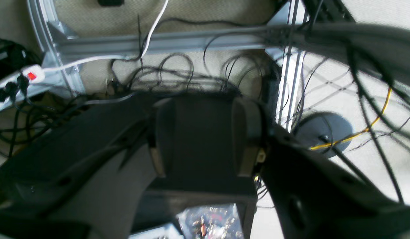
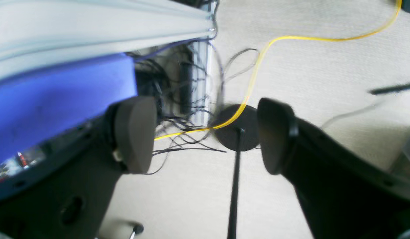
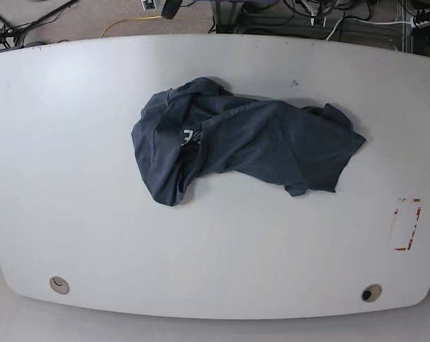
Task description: Fold the T-shirt properly
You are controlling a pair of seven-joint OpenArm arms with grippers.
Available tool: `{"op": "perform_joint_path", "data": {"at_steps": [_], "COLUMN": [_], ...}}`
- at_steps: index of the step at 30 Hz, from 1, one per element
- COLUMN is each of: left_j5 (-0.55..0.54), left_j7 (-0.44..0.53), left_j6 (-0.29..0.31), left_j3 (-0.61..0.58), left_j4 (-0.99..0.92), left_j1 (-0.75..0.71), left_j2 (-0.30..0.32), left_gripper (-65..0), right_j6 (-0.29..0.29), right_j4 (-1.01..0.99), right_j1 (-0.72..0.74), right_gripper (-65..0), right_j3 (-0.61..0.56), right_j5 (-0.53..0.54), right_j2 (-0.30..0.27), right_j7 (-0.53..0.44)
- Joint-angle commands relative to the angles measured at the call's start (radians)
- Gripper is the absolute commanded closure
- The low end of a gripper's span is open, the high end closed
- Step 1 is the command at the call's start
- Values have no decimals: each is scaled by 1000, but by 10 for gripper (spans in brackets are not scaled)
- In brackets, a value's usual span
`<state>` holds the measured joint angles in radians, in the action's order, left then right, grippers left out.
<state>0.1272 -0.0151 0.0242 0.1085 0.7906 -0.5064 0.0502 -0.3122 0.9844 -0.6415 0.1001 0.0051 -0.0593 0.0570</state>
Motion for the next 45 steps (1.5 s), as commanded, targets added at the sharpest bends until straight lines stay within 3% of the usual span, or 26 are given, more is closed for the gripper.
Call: {"op": "perform_joint_path", "data": {"at_steps": [1, 13, 23, 28, 36, 45], "left_j5": [1, -1, -2, -2, -4, -4], "left_j7": [10, 10, 10, 10, 10, 10], "left_j6": [-2, -2, -2, -2, -2, -4], "left_j3": [0, 1, 4, 17, 41, 38], "left_j4": [65, 430, 761, 930, 1096, 1134], "left_j1": [-56, -351, -570, -650, -688, -596], "left_j2": [3, 9, 10, 21, 17, 7], "left_gripper": [-251, -251, -251, -251, -251, -251], "right_j6": [0, -5, -5, -8, -8, -9], "right_j4": [61, 356, 690, 887, 1052, 1049], "right_j1": [-50, -265, -427, -478, -501, -327], "right_gripper": [-445, -445, -445, -445, -445, -445], "right_j3": [25, 53, 54, 56, 51, 51], "right_j5": [8, 8, 8, 6, 6, 6], "right_j2": [13, 45, 75, 95, 95, 59], "right_j7": [-10, -3, 91, 188, 226, 225]}}
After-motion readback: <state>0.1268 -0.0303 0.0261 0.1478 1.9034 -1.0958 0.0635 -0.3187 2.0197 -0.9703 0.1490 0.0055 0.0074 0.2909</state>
